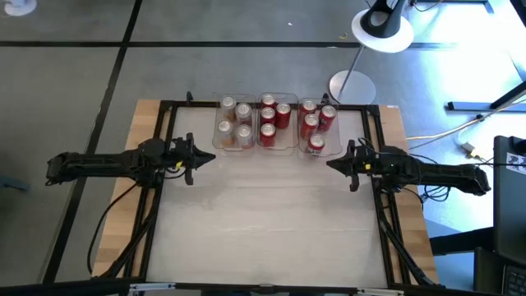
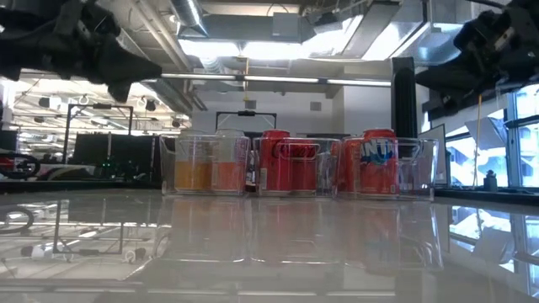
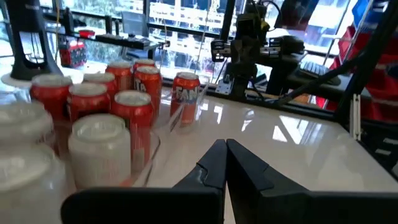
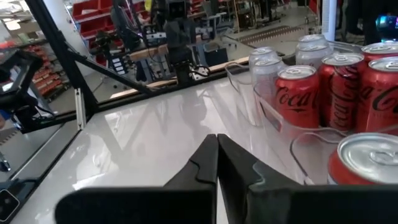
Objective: Sort soda cans
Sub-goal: Return to Home Position
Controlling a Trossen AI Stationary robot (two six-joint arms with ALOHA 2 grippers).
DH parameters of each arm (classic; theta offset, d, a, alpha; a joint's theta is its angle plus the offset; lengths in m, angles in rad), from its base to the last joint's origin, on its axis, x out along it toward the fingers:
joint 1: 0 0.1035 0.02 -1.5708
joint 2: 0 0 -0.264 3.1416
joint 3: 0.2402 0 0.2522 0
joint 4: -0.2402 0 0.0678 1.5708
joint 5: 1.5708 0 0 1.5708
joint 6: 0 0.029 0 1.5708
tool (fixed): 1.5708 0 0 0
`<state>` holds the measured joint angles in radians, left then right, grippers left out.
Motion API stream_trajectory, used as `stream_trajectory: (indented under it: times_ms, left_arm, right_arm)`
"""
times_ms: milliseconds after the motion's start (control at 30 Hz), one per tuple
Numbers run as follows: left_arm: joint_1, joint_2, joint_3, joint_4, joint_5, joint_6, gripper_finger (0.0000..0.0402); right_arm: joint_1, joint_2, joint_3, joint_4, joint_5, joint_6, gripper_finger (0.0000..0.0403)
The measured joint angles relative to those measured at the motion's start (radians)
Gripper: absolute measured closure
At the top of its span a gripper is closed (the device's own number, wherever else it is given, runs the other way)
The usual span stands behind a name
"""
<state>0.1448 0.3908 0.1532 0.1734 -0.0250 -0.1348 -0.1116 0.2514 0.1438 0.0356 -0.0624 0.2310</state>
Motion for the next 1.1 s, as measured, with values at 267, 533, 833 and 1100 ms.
stream_trajectory:
  times_ms: [267, 533, 833, 1100]
  left_arm:
    - [-0.001, -0.171, -0.132, -0.006, -0.003, -0.076, 0.0401]
    - [-0.003, -0.361, -0.143, -0.132, -0.017, -0.057, 0.0401]
    - [-0.007, -0.388, -0.142, -0.158, -0.023, -0.013, 0.0401]
    - [-0.007, -0.381, -0.142, -0.159, -0.023, -0.019, 0.0401]
  right_arm:
    - [0.0, -0.14, -0.104, 0.003, -0.001, 0.051, 0.0393]
    - [0.0, -0.251, -0.131, 0.002, -0.015, 0.055, 0.0393]
    - [0.001, -0.25, -0.133, -0.001, -0.026, 0.053, 0.0393]
    - [0.0, -0.249, -0.134, -0.001, -0.024, 0.053, 0.0393]
